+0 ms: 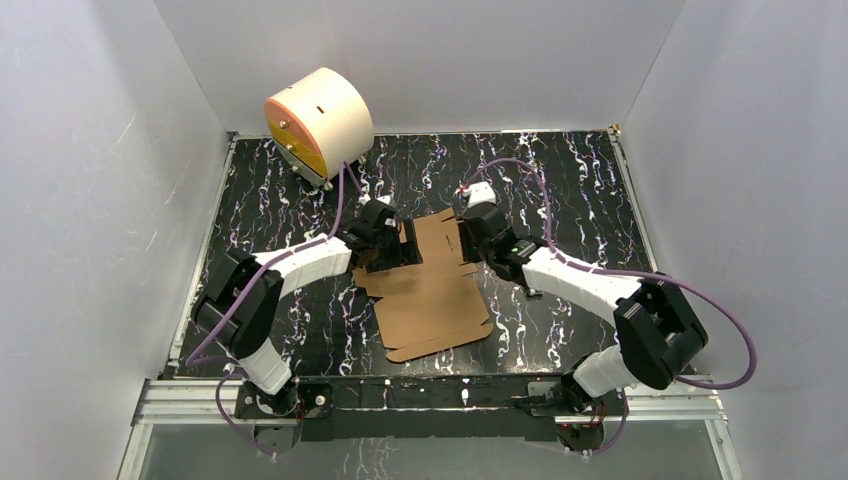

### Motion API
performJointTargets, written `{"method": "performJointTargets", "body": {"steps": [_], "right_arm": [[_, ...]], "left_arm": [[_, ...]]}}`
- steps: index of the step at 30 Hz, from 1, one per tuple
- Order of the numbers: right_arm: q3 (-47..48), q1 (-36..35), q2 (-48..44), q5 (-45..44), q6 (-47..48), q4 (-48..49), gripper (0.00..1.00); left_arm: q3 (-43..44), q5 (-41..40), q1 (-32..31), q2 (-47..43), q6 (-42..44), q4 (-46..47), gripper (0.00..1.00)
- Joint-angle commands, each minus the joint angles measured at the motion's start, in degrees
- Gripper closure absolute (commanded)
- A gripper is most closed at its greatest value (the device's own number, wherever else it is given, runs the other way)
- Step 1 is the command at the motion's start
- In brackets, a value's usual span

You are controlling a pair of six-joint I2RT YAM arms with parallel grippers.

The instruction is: Fold the paper box

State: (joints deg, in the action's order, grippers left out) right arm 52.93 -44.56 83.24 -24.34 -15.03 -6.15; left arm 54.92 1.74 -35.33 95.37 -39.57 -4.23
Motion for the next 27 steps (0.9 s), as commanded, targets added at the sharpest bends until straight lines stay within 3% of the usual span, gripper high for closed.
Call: {"method": "performJointTargets", "body": {"steps": [1,5,12,27], "right_arm": [[-6.4,5.1,-2.8,11.3,-5.1,4.5,0.57],[-10.5,8.6,-2.8,18.1,-7.5,8.8,0.52],[-13.3,11.3,0.7,22.6,-9.8,13.0,0.48],[-12.1,11.4,5.1,20.1,-9.2,12.7,0.34]], "left_arm": [[0.3,-0.1,-1.0,-4.9,1.0,-3.3,0.18],[-0.6,-0.4,-2.0,-5.5,1.3,-3.2,0.18],[0.0,-0.5,-2.0,-1.9,1.6,-3.0,0.18],[-0.3,-0.8,-2.1,1.5,1.3,-2.4,0.19]]}}
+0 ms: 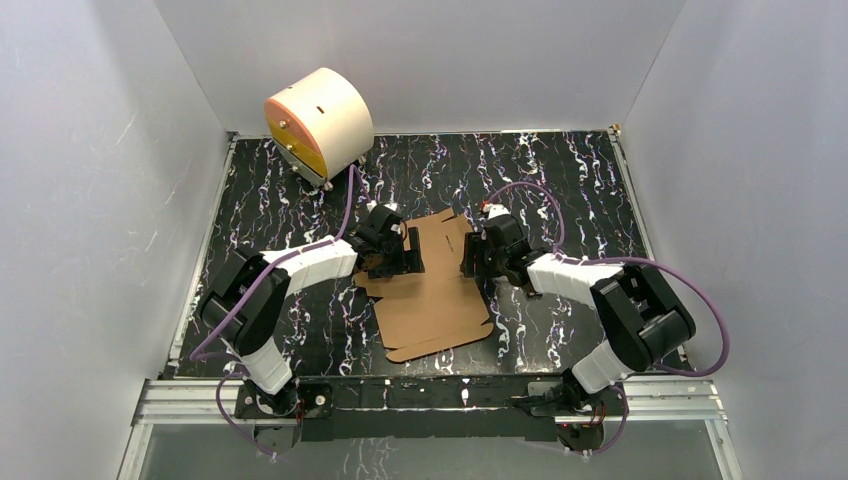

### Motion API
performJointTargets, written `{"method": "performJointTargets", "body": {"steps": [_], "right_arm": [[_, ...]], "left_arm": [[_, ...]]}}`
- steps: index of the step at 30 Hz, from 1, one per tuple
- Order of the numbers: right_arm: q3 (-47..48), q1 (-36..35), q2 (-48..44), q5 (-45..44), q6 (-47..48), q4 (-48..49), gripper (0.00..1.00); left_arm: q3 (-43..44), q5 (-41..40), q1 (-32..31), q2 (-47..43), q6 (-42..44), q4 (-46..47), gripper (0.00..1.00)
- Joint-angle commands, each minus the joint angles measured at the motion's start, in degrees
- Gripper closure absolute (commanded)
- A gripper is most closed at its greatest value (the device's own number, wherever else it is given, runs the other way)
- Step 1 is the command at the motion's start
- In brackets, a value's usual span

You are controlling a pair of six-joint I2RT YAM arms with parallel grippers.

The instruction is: Fold the paper box

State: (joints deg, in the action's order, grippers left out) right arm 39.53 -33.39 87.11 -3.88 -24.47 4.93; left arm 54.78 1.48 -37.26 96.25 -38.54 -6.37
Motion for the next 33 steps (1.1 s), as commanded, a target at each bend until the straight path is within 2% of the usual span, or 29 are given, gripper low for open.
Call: {"method": "performJointTargets", "body": {"steps": [1,17,33], "right_arm": [[1.4,0.3,1.6,0.0,0.3,1.7,0.34],[2.7,0.3,0.6,9.4,-1.5,0.7,0.34],[5.5,0.3,-3.1,13.0,-1.6,-1.1,0.37]], "left_arm": [[-0.3,-0.7,-0.1,0.7,0.2,-0.1,0.19],[-0.7,0.3,-0.2,1.4,-0.3,0.5,0.19],[-1.6,0.3,-0.2,1.7,-0.6,1.5,0.19]]}}
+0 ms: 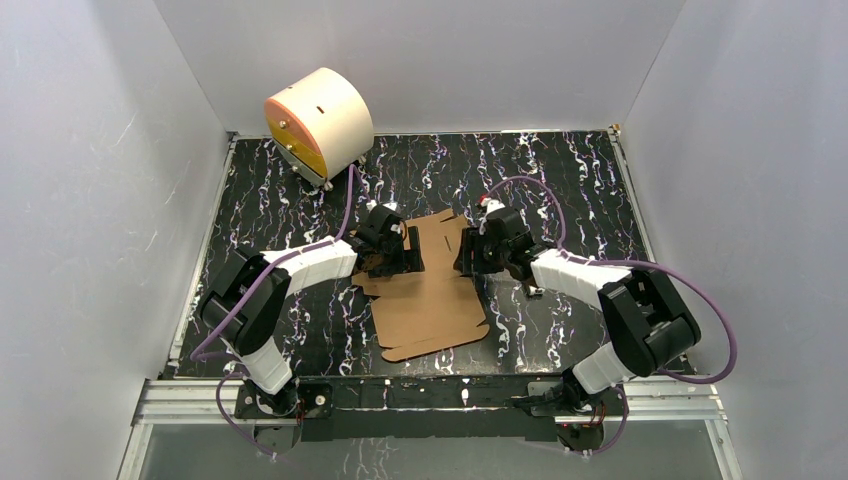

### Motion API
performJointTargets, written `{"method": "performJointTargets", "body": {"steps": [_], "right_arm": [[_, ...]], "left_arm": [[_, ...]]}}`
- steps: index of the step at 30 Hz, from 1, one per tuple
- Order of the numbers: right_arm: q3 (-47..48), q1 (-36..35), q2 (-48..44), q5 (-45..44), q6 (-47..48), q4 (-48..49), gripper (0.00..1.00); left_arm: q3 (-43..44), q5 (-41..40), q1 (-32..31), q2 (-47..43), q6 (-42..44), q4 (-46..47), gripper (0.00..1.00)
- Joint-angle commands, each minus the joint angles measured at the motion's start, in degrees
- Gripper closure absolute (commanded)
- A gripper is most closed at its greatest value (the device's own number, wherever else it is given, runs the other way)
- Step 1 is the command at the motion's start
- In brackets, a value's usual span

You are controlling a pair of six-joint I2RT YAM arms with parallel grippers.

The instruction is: Fold the paper box

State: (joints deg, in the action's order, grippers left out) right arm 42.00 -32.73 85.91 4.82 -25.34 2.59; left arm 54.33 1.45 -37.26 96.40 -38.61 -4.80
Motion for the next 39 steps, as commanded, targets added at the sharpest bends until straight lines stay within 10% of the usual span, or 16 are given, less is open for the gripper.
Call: {"method": "performJointTargets", "body": {"steps": [1,39], "right_arm": [[3.0,-0.4,-1.9,4.8,-0.8,1.4,0.38],[8.1,-3.7,-2.9,-5.3,5.8,-6.2,0.30]], "left_arm": [[-1.1,0.3,-0.2,1.6,-0.5,0.1,0.19],[0.0,-3.7,2.7,-12.8,0.1,-5.9,0.18]]}}
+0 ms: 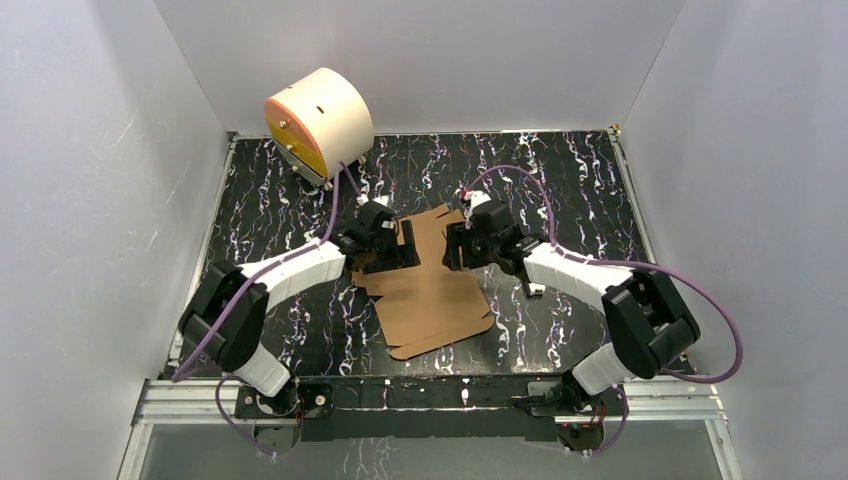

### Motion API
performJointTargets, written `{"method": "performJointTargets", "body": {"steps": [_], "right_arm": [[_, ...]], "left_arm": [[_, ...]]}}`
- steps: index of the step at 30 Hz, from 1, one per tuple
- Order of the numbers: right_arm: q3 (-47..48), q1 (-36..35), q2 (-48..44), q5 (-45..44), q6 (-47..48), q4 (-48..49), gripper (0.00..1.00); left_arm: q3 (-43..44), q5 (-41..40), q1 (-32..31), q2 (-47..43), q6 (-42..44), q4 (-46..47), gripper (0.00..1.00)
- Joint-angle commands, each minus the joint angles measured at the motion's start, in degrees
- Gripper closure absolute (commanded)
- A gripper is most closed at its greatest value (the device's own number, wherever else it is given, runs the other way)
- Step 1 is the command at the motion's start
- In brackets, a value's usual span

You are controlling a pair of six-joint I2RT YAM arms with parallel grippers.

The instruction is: Fold the paper box

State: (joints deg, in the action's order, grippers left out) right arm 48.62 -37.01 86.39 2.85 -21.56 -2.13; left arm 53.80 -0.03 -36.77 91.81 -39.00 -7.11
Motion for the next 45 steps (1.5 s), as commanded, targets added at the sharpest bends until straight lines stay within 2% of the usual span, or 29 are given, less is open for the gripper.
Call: {"method": "performJointTargets", "body": {"steps": [1,9,16,24,31,34,45], "right_arm": [[1.2,1.2,-3.9,-4.1,2.0,-1.9,0.28],[-3.7,5.2,-8.2,-4.8,2.0,-4.7,0.13],[-8.2,10.4,-11.0,-4.4,1.7,-6.2,0.02],[-12.4,17.3,-11.9,-6.7,0.4,-7.6,0.01],[-16.6,26.6,-14.3,-8.2,-3.3,-3.8,0.01],[-16.3,27.5,-14.2,-8.1,-3.9,-2.6,0.01],[-13.1,27.4,-15.9,7.0,1.1,3.2,0.01]], "left_arm": [[0.3,-2.6,3.0,-9.6,0.6,-4.4,0.18],[-3.2,-3.9,12.5,-19.8,1.2,-10.9,0.14],[-5.8,-3.7,20.0,-22.9,1.3,-14.7,0.11],[-6.1,0.0,22.3,-17.9,2.4,-16.1,0.14],[-5.4,3.2,22.5,-14.0,2.9,-15.6,0.17],[-5.1,4.7,22.5,-11.7,2.4,-14.6,0.21],[-6.7,5.3,22.4,-6.7,-0.6,-4.5,0.36]]}}
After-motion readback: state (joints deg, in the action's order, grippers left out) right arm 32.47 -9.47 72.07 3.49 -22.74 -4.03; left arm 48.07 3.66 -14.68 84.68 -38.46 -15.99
